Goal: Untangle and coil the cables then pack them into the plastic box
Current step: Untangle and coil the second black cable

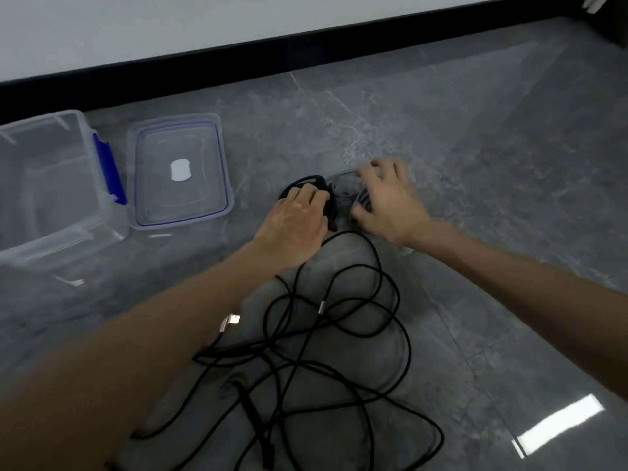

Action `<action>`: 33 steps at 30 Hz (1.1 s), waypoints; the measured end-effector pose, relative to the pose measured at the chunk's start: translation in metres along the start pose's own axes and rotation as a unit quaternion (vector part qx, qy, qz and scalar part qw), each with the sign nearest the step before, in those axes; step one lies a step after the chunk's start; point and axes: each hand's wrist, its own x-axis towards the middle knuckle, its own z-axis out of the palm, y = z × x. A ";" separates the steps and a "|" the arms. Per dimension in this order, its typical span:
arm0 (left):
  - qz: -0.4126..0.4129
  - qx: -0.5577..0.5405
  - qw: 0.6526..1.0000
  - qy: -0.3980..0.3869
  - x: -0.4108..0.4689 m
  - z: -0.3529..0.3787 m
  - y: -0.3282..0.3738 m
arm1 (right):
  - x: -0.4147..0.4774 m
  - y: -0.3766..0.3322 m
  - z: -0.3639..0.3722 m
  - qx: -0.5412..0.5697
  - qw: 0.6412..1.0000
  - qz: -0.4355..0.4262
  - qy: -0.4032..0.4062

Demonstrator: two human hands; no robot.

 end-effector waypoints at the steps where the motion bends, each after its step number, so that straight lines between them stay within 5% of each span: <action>1: -0.006 -0.006 1.000 -0.004 -0.009 -0.006 -0.004 | -0.002 -0.013 -0.002 0.002 0.999 -0.027 -0.018; 10: 0.013 0.033 0.995 -0.098 -0.135 -0.020 -0.031 | -0.055 -0.127 0.014 0.057 0.934 -0.233 -0.264; 22: -0.071 -0.062 0.973 -0.213 -0.227 0.015 -0.032 | -0.105 -0.166 0.034 -0.062 0.842 -0.314 -0.435; 30: -0.068 -0.097 0.976 -0.183 -0.230 0.018 -0.023 | -0.127 -0.170 0.049 -0.222 0.804 -0.404 -0.376; 33: -0.086 -0.133 0.973 -0.170 -0.232 0.006 -0.022 | -0.123 -0.171 0.038 -0.188 0.837 -0.374 -0.352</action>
